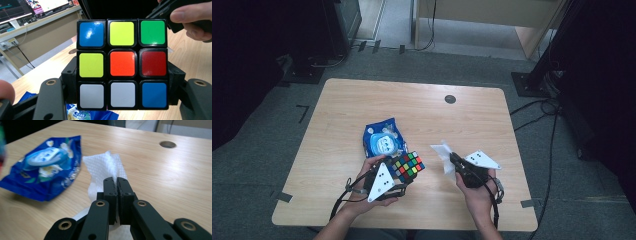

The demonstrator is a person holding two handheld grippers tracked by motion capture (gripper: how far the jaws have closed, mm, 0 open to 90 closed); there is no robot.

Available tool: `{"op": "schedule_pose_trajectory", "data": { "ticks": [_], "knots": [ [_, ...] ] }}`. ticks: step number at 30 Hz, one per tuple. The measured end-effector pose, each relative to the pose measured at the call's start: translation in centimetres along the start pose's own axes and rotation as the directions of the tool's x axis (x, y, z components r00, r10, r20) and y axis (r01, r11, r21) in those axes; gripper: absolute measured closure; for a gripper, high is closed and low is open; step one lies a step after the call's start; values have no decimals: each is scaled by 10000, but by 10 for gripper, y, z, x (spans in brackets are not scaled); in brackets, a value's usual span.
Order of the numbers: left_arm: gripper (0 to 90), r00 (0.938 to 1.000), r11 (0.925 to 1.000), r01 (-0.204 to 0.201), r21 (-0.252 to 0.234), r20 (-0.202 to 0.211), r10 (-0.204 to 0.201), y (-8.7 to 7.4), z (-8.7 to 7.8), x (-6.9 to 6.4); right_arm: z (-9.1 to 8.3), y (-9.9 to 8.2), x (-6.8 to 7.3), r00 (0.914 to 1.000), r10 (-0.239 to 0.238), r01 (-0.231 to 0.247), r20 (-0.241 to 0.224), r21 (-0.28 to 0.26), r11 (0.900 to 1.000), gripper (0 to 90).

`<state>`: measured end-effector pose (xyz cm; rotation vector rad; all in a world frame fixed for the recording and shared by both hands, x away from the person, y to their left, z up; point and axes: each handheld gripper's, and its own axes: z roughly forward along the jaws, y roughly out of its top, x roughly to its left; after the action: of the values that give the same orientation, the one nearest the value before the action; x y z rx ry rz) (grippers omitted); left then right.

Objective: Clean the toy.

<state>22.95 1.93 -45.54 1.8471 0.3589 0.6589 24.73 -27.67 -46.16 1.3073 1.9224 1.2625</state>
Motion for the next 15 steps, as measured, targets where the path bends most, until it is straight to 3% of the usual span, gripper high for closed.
{"op": "schedule_pose_trajectory", "data": {
  "ticks": [3, 6, 10, 15],
  "knots": [
    [340, 10000, 10000, 2, 19, -26, -2, 0, 0, 1, 1, -3, -7, 9994, 25, -29, 351, 110, 9999, 861],
    [340, 10000, 10000, 32, -4, -36, -32, 0, 0, 2, 0, -3, -10, 9977, 373, -373, 558, -14, 9993, 707],
    [340, 9999, 10000, 93, 3, -56, -93, -1, 0, 2, -4, 4, -6, 9977, 676, -674, 80, -288, 9973, 580],
    [340, 9999, 10000, 90, 26, -67, -89, -2, 1, 2, -9, 13, 13, 9944, 800, -831, -686, -438, 9956, 455]
  ]
}}
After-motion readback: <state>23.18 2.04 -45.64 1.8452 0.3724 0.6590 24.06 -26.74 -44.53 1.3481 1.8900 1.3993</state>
